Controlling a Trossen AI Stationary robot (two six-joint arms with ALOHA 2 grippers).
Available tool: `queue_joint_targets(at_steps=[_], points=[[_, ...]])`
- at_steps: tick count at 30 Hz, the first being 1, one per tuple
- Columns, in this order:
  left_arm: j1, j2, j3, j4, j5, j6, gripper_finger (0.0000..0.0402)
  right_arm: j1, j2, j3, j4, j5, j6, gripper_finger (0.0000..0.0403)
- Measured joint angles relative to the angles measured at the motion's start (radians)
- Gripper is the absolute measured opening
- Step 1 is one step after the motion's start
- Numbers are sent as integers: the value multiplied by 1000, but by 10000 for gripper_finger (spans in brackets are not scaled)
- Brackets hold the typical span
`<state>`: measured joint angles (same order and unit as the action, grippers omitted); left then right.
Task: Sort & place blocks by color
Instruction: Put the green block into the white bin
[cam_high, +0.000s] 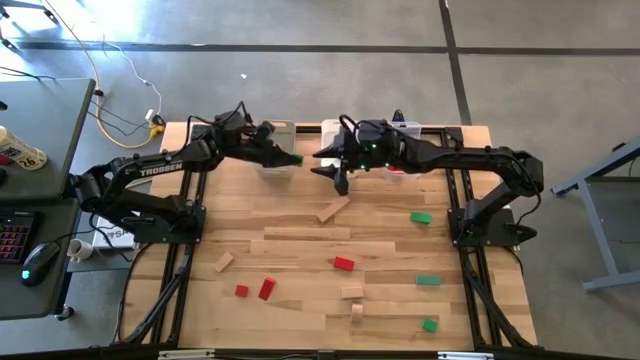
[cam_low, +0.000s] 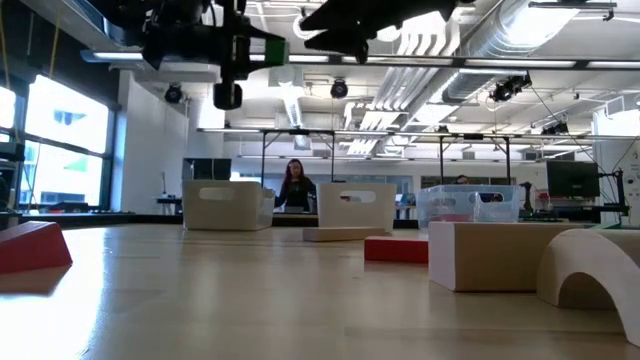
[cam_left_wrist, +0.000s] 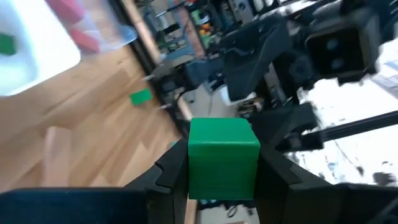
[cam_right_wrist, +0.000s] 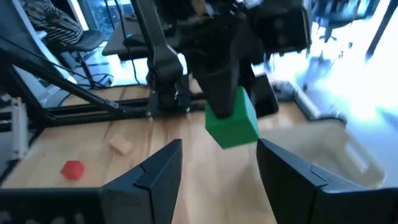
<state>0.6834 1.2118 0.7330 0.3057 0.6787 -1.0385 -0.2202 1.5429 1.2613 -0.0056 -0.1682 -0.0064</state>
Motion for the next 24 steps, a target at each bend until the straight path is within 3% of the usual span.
queue_joint_targets(at_steps=[9,24], points=[[-7,0,0,59,17,-84,106,25,0,0,103,130,-135,193],[-43,0,0,174,-26,-214,107,25,0,0,132,55,-212,193]])
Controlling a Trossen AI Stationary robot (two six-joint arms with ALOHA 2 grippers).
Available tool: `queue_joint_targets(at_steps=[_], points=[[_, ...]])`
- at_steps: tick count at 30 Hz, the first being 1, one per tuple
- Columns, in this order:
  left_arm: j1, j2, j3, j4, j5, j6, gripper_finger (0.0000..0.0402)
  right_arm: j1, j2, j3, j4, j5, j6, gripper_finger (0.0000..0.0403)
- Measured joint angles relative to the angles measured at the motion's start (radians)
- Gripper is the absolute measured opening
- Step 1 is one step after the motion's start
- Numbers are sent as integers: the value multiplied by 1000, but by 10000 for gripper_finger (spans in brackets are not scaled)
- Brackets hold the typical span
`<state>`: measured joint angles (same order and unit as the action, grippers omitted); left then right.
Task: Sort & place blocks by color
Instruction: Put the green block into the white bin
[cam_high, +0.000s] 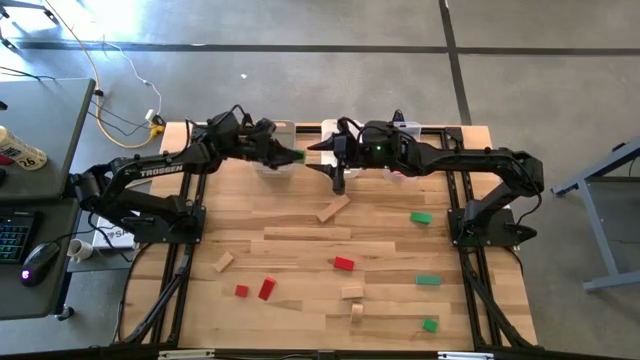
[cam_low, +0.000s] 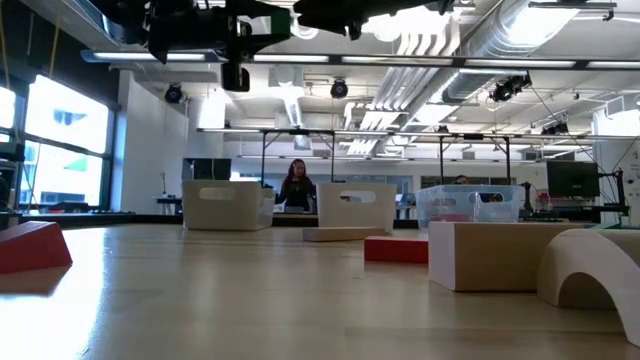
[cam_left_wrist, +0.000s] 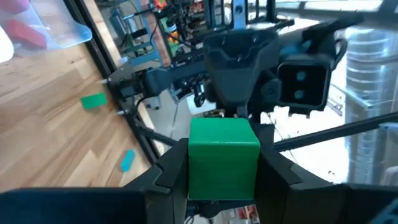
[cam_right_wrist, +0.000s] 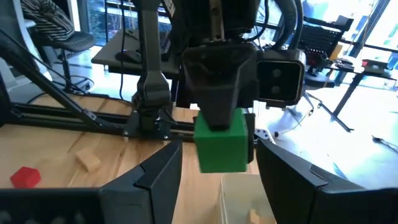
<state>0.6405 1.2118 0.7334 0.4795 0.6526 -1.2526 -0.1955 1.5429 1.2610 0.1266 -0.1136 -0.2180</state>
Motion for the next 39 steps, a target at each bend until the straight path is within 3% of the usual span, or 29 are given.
queue_joint_targets(at_steps=[17,29,32,37,39], points=[[-44,23,0,112,-68,-66,108,0,0,0,75,-29,-3,193],[-74,90,80,147,-47,-56,108,0,0,0,73,-39,-8,191],[-74,106,80,147,-47,-54,109,0,0,0,74,-22,-4,172],[-73,126,80,149,-47,-59,122,-1,0,0,62,-17,-21,107],[-73,128,80,145,-47,-53,127,-1,0,0,49,-14,-34,105]])
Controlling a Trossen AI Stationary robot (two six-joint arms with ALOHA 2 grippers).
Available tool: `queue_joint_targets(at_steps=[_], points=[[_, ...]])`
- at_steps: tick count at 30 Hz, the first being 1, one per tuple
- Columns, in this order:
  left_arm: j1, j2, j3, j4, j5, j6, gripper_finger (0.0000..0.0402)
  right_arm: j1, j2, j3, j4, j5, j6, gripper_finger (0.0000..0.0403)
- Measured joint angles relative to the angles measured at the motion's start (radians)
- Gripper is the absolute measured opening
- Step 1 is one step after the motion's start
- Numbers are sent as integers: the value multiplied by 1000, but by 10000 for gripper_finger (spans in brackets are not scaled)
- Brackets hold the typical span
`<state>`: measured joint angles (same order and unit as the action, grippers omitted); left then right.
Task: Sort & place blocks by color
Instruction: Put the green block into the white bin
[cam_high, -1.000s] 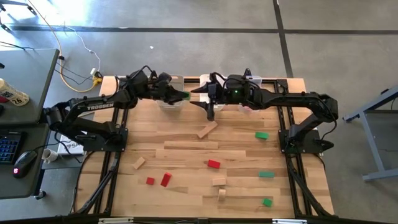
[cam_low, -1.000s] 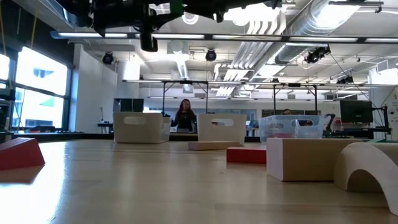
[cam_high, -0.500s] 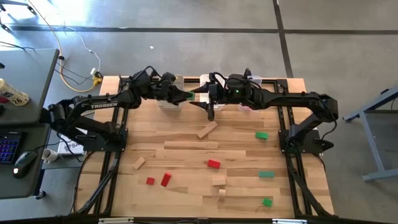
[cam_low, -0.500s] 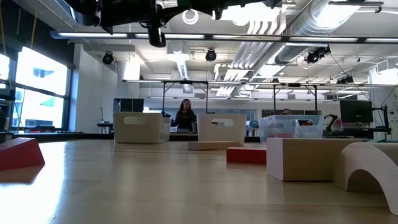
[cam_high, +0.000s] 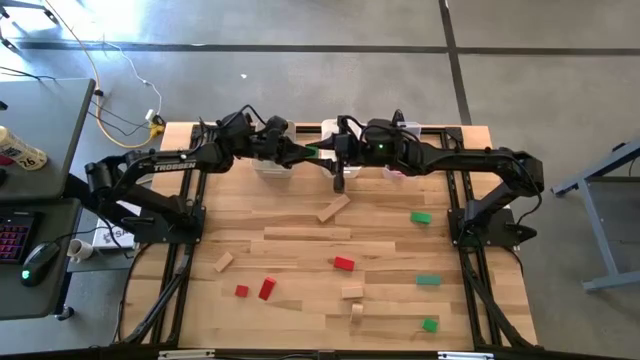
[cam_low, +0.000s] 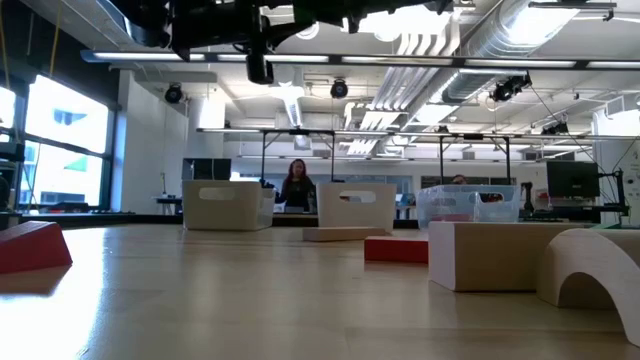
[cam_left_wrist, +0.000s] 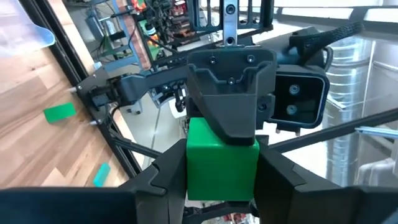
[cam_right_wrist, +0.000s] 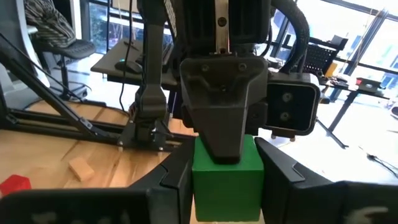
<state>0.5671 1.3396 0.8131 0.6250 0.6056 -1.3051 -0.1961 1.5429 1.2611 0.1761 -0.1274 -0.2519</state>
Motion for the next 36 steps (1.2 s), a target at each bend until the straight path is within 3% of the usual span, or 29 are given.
queue_joint_targets(at_steps=[10,23,31,36], points=[[8,2,0,-9,-21,139,157,0,-1,0,-31,30,-15,105],[11,2,-1,-61,-64,307,223,2,-1,3,-115,149,8,107],[42,0,0,-186,-56,377,228,0,2,-1,-144,281,10,109],[71,0,0,-188,-55,416,228,-1,2,-1,-216,440,10,109]])
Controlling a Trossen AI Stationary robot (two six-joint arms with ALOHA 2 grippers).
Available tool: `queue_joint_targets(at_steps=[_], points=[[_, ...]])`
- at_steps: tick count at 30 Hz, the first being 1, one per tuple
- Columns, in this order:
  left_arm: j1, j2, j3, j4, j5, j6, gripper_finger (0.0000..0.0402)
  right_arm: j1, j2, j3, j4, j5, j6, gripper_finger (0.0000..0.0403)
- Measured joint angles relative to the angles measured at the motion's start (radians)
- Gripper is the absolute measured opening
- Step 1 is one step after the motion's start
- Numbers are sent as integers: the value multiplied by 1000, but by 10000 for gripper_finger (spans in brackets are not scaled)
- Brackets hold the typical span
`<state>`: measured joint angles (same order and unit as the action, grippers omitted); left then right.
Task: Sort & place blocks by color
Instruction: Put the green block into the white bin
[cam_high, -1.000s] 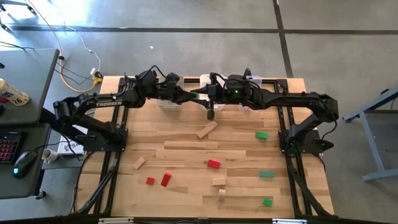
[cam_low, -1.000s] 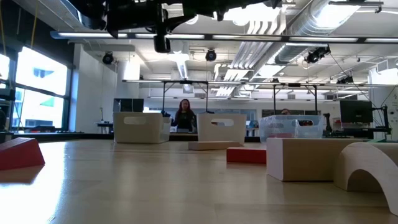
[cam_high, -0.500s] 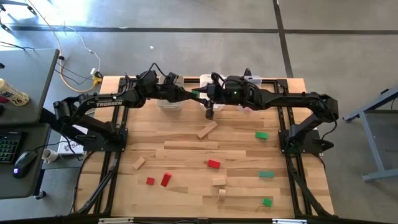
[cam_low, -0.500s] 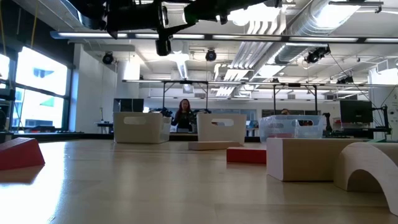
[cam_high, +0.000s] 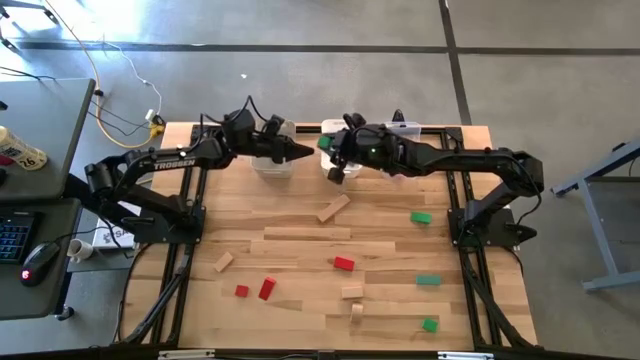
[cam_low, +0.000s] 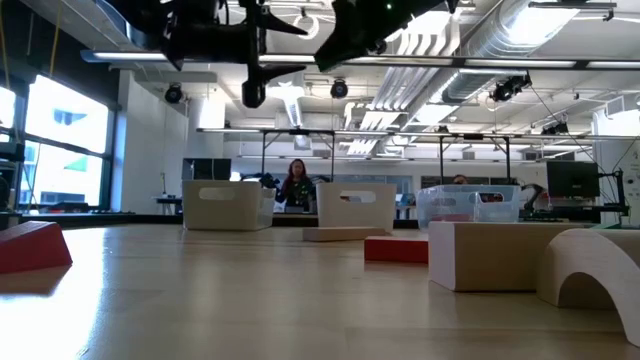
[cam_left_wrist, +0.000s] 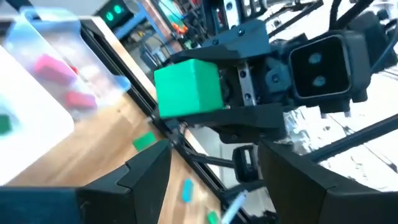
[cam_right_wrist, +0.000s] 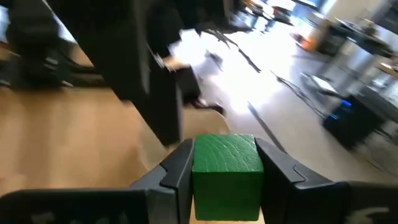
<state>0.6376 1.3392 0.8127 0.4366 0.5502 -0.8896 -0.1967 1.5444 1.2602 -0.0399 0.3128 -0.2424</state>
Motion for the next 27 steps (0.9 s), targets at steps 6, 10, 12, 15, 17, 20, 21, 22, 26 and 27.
queue_joint_targets(at_steps=[6,10,12,15,17,20,21,22,26,27], points=[[14,0,0,-5,0,88,227,-20,2,0,-111,160,50,109],[14,0,0,-24,0,173,227,-56,14,0,-181,176,156,109],[14,0,0,-57,-1,210,227,-76,24,0,-222,159,225,109],[14,0,0,-129,-12,258,227,-103,43,0,-253,98,330,109],[14,0,0,-190,-25,292,227,-118,56,0,-271,54,387,109],[10,0,0,-288,-65,343,227,-141,80,0,-288,-21,442,110],[9,0,0,-322,-81,358,227,-150,90,0,-286,-52,454,110],[9,0,0,-352,-100,375,227,-157,98,0,-290,-82,470,110],[-8,0,0,-465,-181,424,227,-177,136,0,-318,-123,514,110],[-14,0,0,-487,-200,433,227,-179,146,0,-325,-126,518,110]])
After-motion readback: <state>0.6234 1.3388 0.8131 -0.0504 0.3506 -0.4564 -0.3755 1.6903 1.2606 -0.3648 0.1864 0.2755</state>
